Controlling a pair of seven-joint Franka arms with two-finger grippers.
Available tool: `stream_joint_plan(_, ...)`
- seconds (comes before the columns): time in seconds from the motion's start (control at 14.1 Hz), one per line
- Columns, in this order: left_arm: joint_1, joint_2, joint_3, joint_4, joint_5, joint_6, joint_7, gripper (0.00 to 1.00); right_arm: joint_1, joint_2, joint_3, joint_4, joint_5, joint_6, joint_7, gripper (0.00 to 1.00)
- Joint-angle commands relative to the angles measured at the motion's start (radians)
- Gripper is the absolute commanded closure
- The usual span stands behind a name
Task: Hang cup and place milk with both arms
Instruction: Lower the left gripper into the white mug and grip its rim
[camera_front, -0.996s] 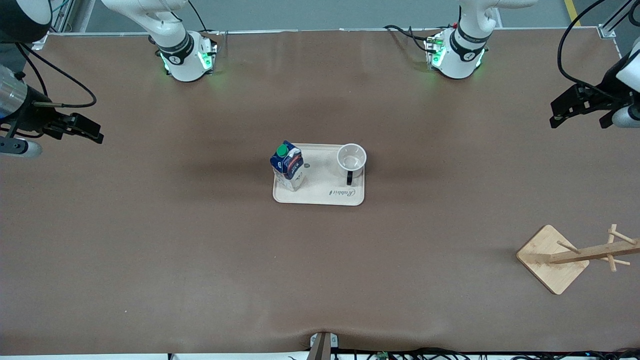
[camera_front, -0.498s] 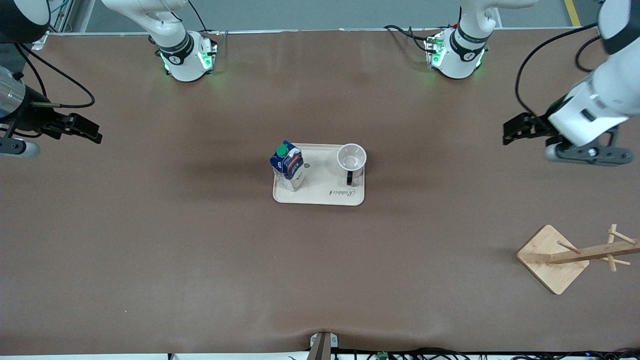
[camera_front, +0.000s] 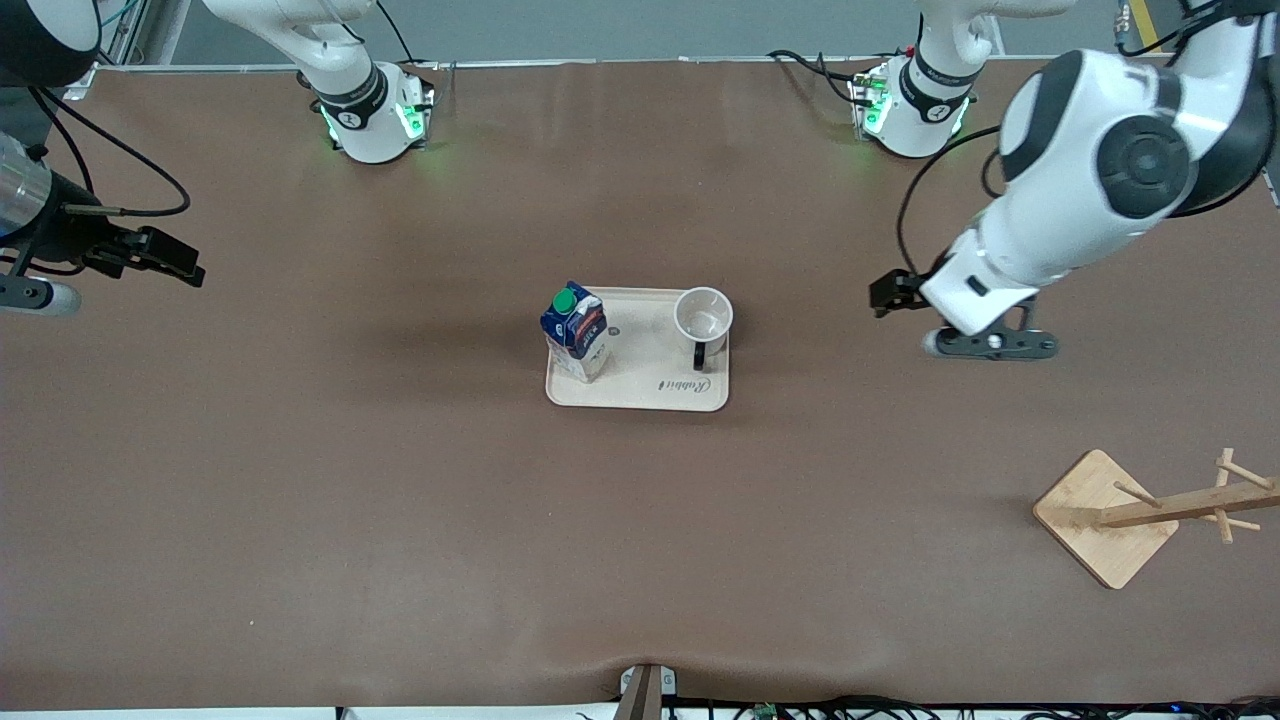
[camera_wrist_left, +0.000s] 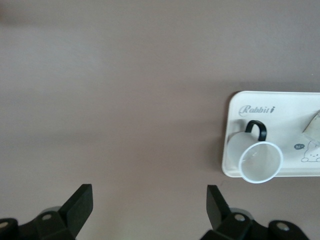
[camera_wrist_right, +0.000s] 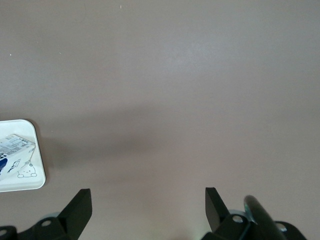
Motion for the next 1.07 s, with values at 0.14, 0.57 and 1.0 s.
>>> stream_joint_plan(0.14, -0.021, 0.044, -0.121, -0.141, 0.026, 0.227, -0.186, 0.05, -0.003, -0.020, 0.002, -0.022, -0.007, 0.000, 0.005, 0.00)
stream_joint_plan(0.57, -0.168, 0.246, -0.123, -0.143, 0.143, 0.397, -0.520, 0.17, -0.005, -0.020, 0.002, -0.022, -0.006, 0.000, 0.005, 0.00)
stream_joint_plan(1.0, -0.232, 0.323, -0.123, -0.143, 0.149, 0.463, -0.600, 0.24, -0.003, -0.020, 0.002, -0.022, -0.006, -0.002, 0.005, 0.00)
